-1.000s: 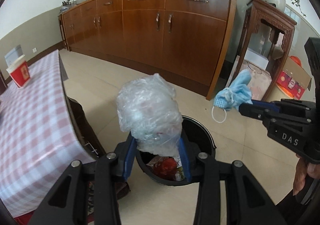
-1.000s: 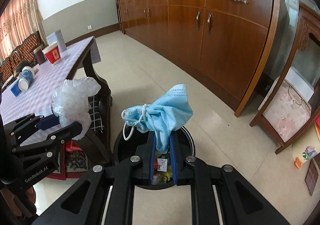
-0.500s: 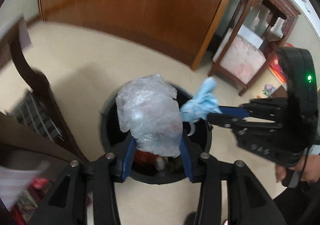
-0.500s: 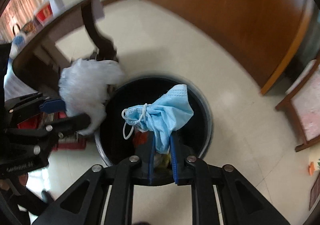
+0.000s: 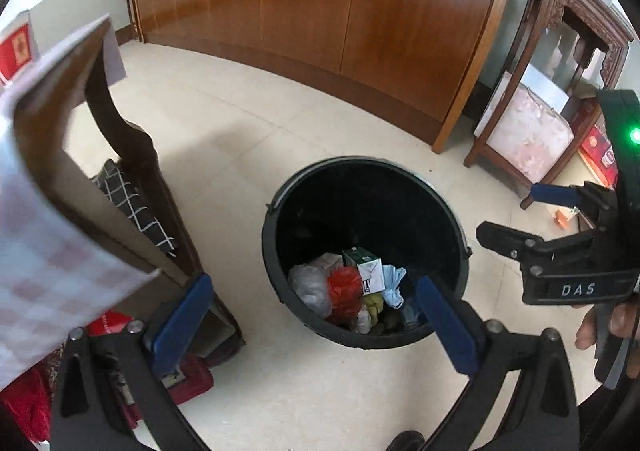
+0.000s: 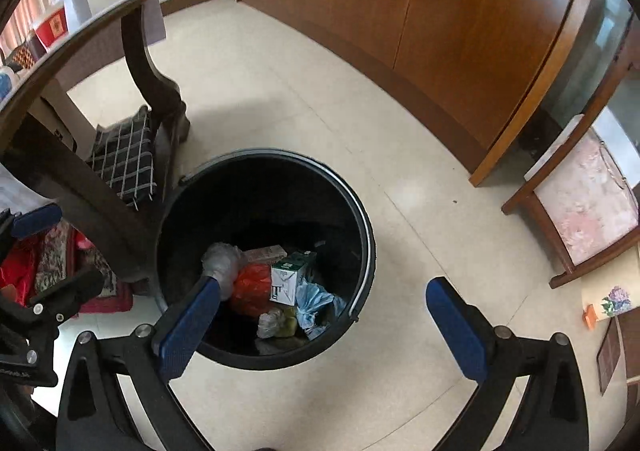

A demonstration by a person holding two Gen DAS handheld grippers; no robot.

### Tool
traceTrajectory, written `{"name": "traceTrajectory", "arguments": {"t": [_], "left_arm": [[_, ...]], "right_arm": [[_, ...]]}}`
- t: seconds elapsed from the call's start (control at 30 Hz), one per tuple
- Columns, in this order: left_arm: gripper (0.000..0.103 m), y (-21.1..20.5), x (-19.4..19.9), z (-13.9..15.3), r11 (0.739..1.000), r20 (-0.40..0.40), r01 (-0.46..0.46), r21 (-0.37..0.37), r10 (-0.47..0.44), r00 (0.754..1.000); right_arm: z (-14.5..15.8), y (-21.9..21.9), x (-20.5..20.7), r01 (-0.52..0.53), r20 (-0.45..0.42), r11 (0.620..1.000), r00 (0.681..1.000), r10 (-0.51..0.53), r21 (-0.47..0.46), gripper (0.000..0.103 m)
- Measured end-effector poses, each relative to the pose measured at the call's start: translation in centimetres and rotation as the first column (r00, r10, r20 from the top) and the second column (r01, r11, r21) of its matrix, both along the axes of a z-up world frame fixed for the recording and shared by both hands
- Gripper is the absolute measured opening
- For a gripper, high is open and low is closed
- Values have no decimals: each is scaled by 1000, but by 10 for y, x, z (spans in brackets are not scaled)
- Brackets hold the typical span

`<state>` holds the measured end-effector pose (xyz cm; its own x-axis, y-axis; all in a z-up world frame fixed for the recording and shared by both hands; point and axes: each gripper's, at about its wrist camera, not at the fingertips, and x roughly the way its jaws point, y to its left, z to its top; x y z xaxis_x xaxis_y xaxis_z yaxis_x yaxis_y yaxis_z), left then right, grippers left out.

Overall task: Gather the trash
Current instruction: 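Move both tools back to the table toward the blue paper cups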

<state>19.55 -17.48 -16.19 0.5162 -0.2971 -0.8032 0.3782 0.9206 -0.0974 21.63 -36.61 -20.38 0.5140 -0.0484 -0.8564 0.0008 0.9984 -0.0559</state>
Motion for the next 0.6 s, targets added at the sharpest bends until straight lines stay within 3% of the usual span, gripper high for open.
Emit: {"name": "traceTrajectory", "arguments": {"t": [0.33, 0.6], "left_arm": [[103, 33, -26, 50, 998, 79, -51, -28, 53, 995], [103, 64, -44, 84, 993, 160, -110, -43, 116, 980]], "right_arm": [[57, 17, -36, -1, 107, 1000, 994, 2, -6, 103], [105, 54, -58, -63, 205, 998, 977, 63, -6, 103]]}}
